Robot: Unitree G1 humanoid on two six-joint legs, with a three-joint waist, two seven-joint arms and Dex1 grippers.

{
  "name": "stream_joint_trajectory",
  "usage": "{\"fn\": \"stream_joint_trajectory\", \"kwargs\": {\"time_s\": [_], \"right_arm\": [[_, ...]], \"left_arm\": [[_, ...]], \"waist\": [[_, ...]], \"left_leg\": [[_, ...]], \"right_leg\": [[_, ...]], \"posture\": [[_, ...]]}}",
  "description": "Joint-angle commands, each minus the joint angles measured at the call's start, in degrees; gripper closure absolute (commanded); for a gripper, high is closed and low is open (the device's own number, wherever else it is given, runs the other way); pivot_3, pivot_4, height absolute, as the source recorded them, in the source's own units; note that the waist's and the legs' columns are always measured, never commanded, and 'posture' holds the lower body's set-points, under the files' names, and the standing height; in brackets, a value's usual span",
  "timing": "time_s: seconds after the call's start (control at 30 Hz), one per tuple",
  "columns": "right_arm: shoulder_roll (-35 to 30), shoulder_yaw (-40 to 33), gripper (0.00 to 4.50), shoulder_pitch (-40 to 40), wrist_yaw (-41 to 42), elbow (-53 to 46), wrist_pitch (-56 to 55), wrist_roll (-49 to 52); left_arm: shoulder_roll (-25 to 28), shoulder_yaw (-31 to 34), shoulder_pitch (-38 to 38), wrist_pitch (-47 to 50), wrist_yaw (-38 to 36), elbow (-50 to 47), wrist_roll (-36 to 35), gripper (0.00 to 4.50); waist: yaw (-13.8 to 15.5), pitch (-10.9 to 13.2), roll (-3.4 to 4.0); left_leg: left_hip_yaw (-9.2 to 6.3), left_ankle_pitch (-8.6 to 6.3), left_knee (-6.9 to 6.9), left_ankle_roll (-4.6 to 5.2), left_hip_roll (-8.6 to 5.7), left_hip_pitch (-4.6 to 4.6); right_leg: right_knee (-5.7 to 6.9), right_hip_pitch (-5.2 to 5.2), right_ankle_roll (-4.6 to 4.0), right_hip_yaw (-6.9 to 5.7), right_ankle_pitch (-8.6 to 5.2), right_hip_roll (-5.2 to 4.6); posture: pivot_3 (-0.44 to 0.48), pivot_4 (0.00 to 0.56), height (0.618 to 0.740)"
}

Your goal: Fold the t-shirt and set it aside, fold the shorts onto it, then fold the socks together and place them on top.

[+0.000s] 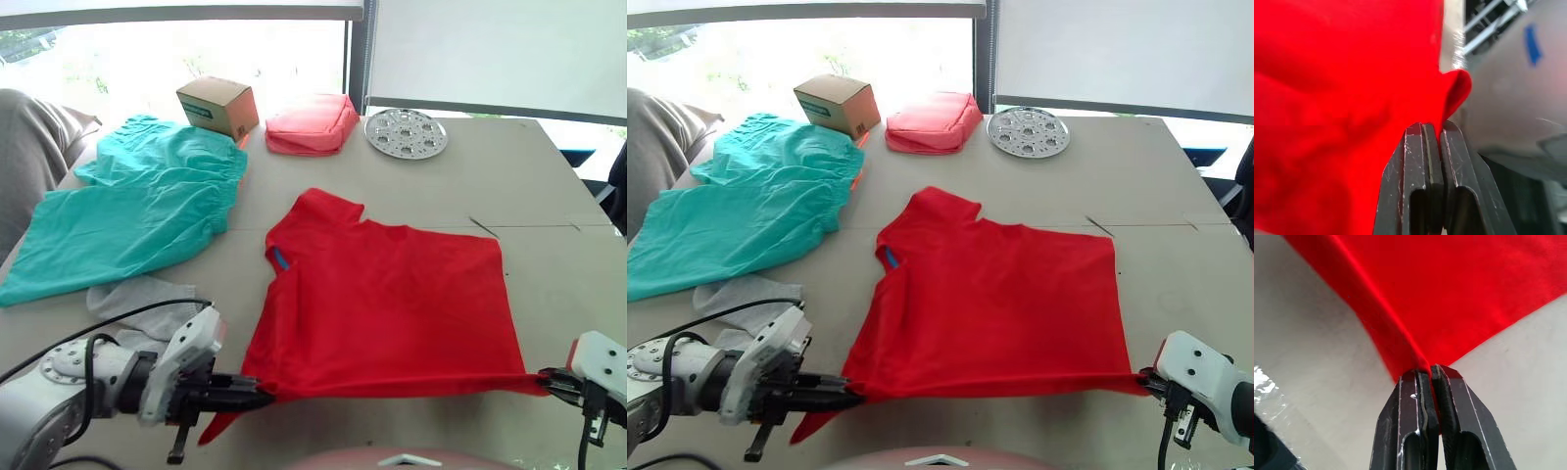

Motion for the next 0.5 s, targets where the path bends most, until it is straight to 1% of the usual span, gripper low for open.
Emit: {"fn": "stream_joint_trajectory", "kwargs": {"time_s": [0.03, 0.1, 0.17, 0.2, 0.3, 0.43, 0.5], "right_arm": [[-0.42, -3.03, 4.48, 2.56, 1.99, -0.06, -1.55, 0.85], [-0.88, -2.80, 4.48, 3.42, 1.68, 1.11, -4.15, -1.01], [-0.88, -2.59, 4.48, 2.04, 0.61, 1.91, -3.98, -0.42], [-0.95, -2.27, 4.48, 1.34, 0.25, 2.19, -3.84, -0.12], [-1.65, -1.10, 4.48, 0.25, -0.62, 3.52, -4.91, -1.25], [-2.33, -0.20, 4.48, -0.25, -0.98, 4.55, -5.21, -1.54], [-2.60, 0.52, 4.50, -0.60, -1.26, 4.55, -5.23, -1.54]], "left_arm": [[1.36, 2.76, -0.07, 1.22, -0.28, -2.11, -1.44, 4.50], [1.39, 2.48, -1.28, 0.64, 0.63, -2.50, -0.72, 4.50], [0.17, 1.54, -3.93, 1.17, 3.43, -1.97, -1.68, 4.50], [0.05, 1.27, -4.32, 1.38, 3.71, -1.92, -1.89, 4.50], [-0.88, 0.17, -4.25, -0.90, 4.61, -1.71, 1.12, 4.50], [-4.84, -0.37, -5.07, -2.78, 7.52, 0.26, 1.66, 4.50], [-6.48, -0.05, -4.71, -3.92, 8.01, 2.11, 2.43, 3.72]], "waist": [[0.21, 0.01, 0.01], [0.53, 0.01, 0.02], [0.63, 0.01, 0.02], [0.65, 0.01, 0.03], [0.51, 0.01, 0.05], [0.65, 0.03, 0.09], [0.82, 0.01, 0.06]], "left_leg": [[-0.02, -0.01, -0.02, -0.01, 0.00, -0.02], [-0.07, -0.06, -0.04, -0.01, -0.02, -0.03], [-0.09, -0.07, -0.04, 0.03, -0.02, -0.02], [-0.09, -0.04, -0.03, 0.08, -0.02, -0.02], [-0.05, 0.02, -0.03, 0.20, -0.02, 0.00], [-0.06, 0.02, -0.04, 0.21, -0.01, -0.01], [-0.07, 0.02, -0.04, 0.21, -0.01, -0.01]], "right_leg": [[0.01, -0.01, -0.03, -0.03, -0.05, 0.00], [0.03, -0.01, -0.06, -0.08, -0.16, 0.02], [0.05, -0.01, -0.09, -0.09, -0.21, 0.05], [0.06, -0.01, -0.09, -0.09, -0.21, 0.05], [0.06, 0.00, -0.09, -0.05, -0.21, 0.05], [0.04, -0.01, -0.10, -0.06, -0.21, 0.06], [0.05, 0.00, -0.10, -0.07, -0.21, 0.06]], "posture": [[0.000, 0.150, 0.739], [0.000, 0.150, 0.739], [0.000, 0.150, 0.739], [0.000, 0.150, 0.739], [0.000, 0.150, 0.739], [0.000, 0.150, 0.739], [0.000, 0.150, 0.739]]}}
